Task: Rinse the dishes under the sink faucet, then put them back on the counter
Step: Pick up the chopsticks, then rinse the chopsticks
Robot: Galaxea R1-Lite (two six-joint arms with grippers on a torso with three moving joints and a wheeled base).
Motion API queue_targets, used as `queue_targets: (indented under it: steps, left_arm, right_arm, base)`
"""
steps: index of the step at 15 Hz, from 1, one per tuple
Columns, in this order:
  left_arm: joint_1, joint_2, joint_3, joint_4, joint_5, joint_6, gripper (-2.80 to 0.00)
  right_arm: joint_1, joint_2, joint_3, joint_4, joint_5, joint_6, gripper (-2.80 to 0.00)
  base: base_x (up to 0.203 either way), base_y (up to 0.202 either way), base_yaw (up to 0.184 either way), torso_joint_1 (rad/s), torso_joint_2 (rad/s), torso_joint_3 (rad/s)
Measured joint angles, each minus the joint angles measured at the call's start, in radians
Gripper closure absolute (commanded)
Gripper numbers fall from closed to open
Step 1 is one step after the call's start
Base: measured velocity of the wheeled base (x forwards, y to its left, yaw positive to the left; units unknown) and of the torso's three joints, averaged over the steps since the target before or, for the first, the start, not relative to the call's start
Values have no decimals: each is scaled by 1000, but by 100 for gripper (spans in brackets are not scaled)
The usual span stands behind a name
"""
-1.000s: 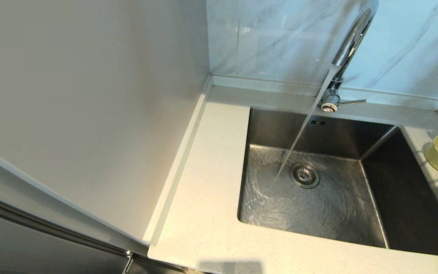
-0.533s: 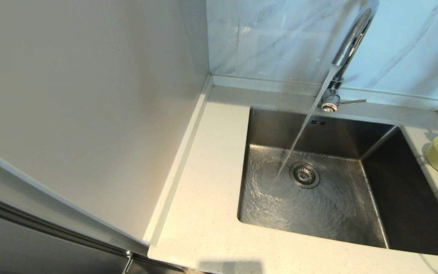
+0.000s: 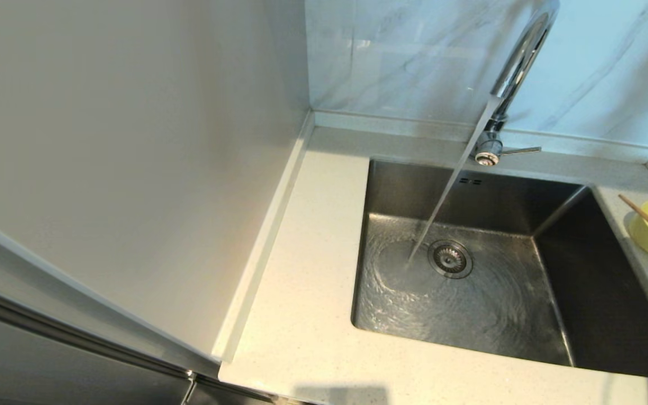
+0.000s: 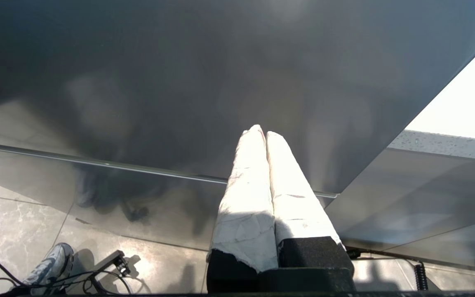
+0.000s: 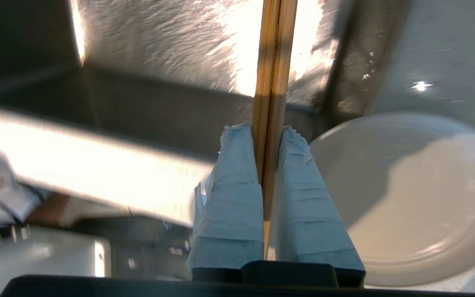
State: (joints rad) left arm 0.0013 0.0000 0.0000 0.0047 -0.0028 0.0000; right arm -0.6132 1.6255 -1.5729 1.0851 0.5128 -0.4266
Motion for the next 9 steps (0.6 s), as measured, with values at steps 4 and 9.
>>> queue_targets:
  steps: [4, 9]
  left_arm:
    - [0, 0, 0, 0, 1, 0, 0]
    - [0, 0, 0, 0, 1, 1, 0]
  right_arm:
    - [93, -47, 94, -54, 174, -127, 0]
    - [203, 21, 90, -83, 362, -54, 0]
  base:
    - [0, 0, 0, 0, 0, 0]
    - [0, 0, 0, 0, 0, 0]
